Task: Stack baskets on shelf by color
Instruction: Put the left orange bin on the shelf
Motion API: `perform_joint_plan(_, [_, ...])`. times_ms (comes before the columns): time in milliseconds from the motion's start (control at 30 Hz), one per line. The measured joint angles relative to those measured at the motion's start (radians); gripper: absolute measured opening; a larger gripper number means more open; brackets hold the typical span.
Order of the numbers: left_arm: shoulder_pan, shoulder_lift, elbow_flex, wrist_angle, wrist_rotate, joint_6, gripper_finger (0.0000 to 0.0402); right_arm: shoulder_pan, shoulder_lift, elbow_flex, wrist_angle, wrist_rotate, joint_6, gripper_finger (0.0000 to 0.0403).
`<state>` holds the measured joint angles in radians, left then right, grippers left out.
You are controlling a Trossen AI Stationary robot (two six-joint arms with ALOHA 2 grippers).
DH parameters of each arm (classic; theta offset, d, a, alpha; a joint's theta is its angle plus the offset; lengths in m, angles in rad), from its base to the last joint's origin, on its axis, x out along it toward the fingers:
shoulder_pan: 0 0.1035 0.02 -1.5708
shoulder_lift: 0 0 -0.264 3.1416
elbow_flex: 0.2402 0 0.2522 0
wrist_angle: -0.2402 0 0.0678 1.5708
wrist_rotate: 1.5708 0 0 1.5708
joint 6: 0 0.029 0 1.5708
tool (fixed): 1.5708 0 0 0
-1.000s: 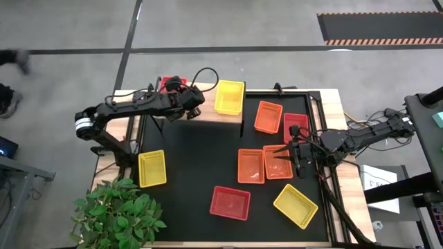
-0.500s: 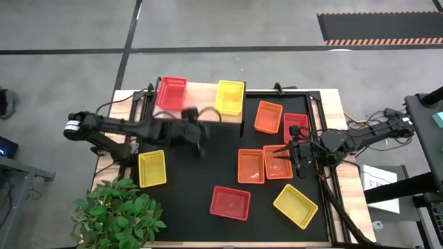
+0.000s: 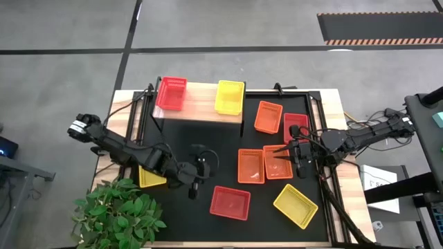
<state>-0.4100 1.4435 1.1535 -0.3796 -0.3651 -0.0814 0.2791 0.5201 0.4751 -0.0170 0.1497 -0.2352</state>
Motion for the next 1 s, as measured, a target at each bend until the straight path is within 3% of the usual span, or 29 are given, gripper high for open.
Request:
perform_joint_plan(433, [-0.082, 0.155, 0.043, 0.094, 0.087, -0.039, 0.0000, 0.000, 0.001, 0.000, 0.006, 0.000, -0.001, 0.0066])
perform_joint_plan(867, [-0.065, 0.164, 0.018, 0.088, 0.098, -0.049, 0.0001, 0.000, 0.082, 0.000, 0.063, 0.000, -0.034, 0.0066])
perform_joint_plan(1000, [-0.048, 0.164, 0.016, 0.086, 0.098, -0.044, 0.0022, 0.000, 0.119, 0.006, 0.101, 0.007, -0.051, 0.0066])
